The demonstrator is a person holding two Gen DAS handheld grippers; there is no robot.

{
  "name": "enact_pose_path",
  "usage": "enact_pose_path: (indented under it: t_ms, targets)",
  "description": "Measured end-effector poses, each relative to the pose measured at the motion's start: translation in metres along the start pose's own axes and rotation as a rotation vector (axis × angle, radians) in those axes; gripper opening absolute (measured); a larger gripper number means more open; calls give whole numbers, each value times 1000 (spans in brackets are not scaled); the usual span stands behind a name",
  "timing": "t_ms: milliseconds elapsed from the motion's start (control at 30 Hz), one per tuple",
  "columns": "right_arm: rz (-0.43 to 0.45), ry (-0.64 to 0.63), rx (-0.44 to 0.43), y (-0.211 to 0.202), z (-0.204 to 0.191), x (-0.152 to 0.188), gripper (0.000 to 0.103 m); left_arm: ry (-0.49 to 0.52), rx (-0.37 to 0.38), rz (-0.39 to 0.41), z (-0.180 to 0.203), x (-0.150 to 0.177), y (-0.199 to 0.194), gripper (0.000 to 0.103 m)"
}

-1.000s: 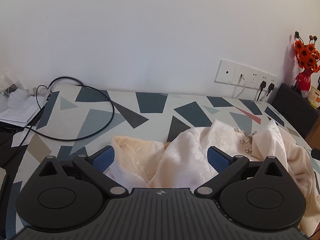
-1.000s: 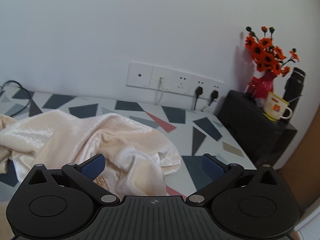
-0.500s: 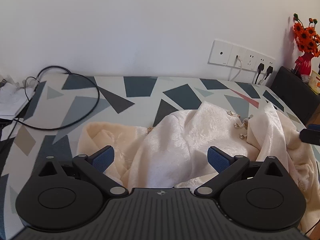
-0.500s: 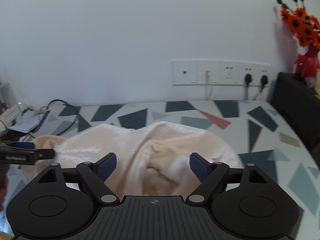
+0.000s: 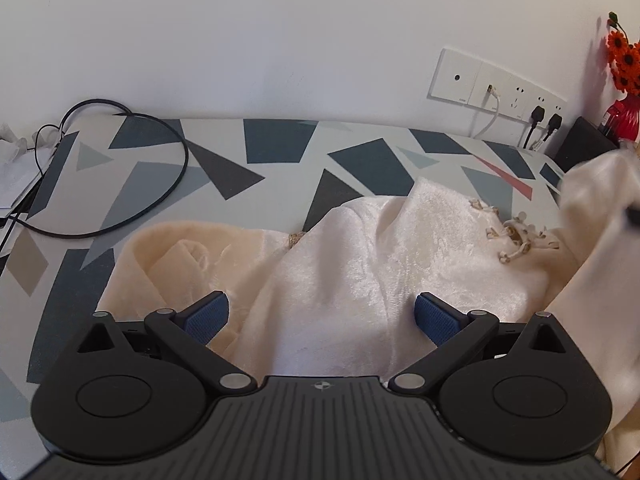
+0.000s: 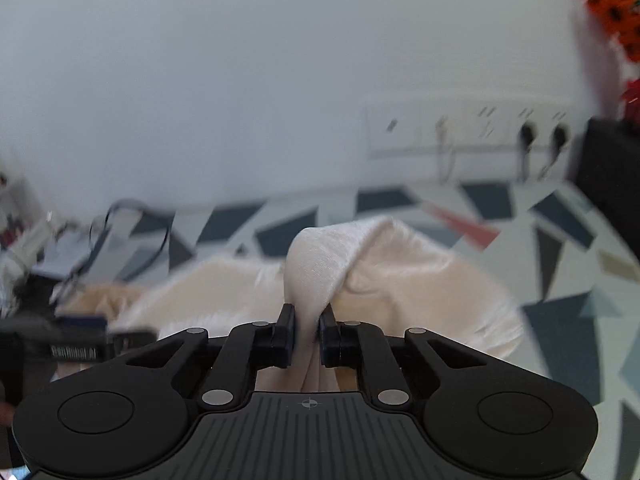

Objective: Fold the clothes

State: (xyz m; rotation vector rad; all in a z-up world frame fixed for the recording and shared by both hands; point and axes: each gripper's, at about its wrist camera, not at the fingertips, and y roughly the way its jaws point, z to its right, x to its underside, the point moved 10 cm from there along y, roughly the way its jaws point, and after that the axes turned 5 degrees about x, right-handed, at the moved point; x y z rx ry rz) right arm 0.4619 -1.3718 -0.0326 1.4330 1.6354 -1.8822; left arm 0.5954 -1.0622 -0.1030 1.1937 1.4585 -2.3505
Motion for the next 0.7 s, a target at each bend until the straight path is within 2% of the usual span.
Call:
enact_pose_path:
  t_ms: [333,433,500,533,567,633,700]
  targets:
    - [356,232,391,-91,143,-67,11,-5,-2,-8,0,2,2,101]
    - [173,192,468,-62,161,-26,14,-2,-5,-14,0,3,2,101]
    - [27,167,495,-39,168,4,20,-2,-7,-16,0,4,1,101]
    - [-53,159,491,-28,168,19,33,-3,-8,-16,0,3,0,101]
    - [-105,158,495,-21,167,31,39,-3,-10,-16,0,3,-1,101]
    - [-106,170,487,-23,162,40,43,-1,-13,-11,1,2,-2,101]
    - [-60,170,463,-28,154,36,47,6,-10,-5,4,0,-3,101]
